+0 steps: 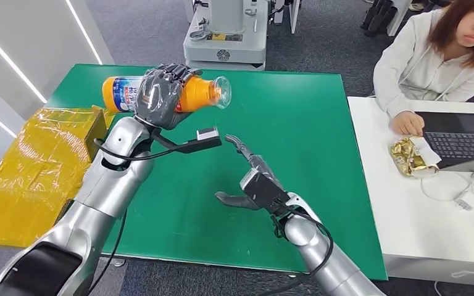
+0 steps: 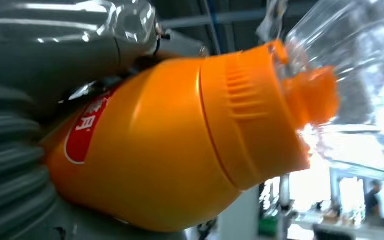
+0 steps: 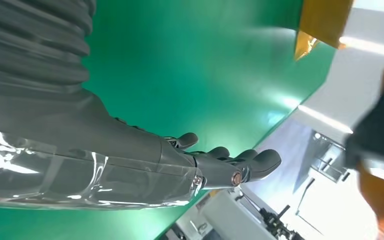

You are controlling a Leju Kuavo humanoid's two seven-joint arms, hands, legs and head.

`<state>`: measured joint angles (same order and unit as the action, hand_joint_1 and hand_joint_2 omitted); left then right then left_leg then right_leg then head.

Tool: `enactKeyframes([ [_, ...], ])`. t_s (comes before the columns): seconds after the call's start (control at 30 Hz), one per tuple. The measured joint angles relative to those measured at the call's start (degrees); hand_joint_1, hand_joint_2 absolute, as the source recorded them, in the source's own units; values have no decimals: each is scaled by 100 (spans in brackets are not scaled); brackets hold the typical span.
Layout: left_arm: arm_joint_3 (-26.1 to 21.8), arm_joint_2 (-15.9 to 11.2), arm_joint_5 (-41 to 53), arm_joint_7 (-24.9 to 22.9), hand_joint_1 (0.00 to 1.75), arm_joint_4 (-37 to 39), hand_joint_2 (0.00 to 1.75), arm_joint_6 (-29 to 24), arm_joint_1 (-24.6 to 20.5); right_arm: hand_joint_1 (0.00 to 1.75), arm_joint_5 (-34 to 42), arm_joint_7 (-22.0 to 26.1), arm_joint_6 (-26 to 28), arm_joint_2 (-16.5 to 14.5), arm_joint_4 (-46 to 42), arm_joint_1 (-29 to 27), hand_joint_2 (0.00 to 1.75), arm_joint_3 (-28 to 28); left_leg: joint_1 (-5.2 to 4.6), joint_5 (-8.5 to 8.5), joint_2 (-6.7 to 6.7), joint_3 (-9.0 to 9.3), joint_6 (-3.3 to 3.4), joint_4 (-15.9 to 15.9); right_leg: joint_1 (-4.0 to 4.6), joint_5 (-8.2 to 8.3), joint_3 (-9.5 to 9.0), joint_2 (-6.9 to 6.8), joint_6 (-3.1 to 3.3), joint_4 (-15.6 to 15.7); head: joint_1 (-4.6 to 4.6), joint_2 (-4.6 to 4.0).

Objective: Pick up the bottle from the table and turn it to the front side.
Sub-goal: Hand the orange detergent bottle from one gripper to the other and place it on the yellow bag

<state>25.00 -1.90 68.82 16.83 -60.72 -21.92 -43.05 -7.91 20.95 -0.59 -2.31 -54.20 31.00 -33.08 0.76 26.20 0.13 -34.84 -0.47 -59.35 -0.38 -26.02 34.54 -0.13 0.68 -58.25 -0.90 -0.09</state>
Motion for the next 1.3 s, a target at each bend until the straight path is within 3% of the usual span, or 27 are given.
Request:
enactKeyframes([
  [0.13,109,-38,283,-109,175,424,175,-50,-195,0,-2,-2,-1,102,-319,-150,175,75,0,1,2,-1,0,0,0,0,2,3,0,2,1,0],
  [0.33,638,-66,1720,-675,175,1410,175,198,-655,0,-154,61,224,393,-1428,-807,175,290,-1,1,-7,-3,0,-1,0,-1,2,-9,-1,5,1,0],
  [0.57,923,-182,1719,-861,175,2530,175,398,-952,0,-460,66,447,792,-3157,-1960,175,863,-1,7,10,-5,3,1,-1,-1,5,9,0,5,0,0],
  [0.77,927,-269,1722,-958,175,2868,175,395,-958,0,-570,45,443,879,-3728,-2286,175,1105,1,6,6,-5,2,5,0,-2,4,4,1,1,1,0],
  [0.93,870,-701,1699,-1231,175,2860,175,-7,-610,0,-766,18,526,897,-4025,-2709,175,1411,0,11,25,4,-4,9,0,-3,3,27,2,0,1,0],
  [1.1,534,-1271,1703,-1318,175,2412,175,-122,279,0,-895,139,550,906,-4281,-3205,175,1781,2,18,23,6,-13,14,0,-18,4,24,13,0,1,0],
  [1.3,374,-1417,1700,-1333,175,2209,175,-114,596,0,-922,177,576,906,-4360,-3355,175,1876,2,22,24,6,-15,15,1,-20,5,25,15,1,1,0],
])
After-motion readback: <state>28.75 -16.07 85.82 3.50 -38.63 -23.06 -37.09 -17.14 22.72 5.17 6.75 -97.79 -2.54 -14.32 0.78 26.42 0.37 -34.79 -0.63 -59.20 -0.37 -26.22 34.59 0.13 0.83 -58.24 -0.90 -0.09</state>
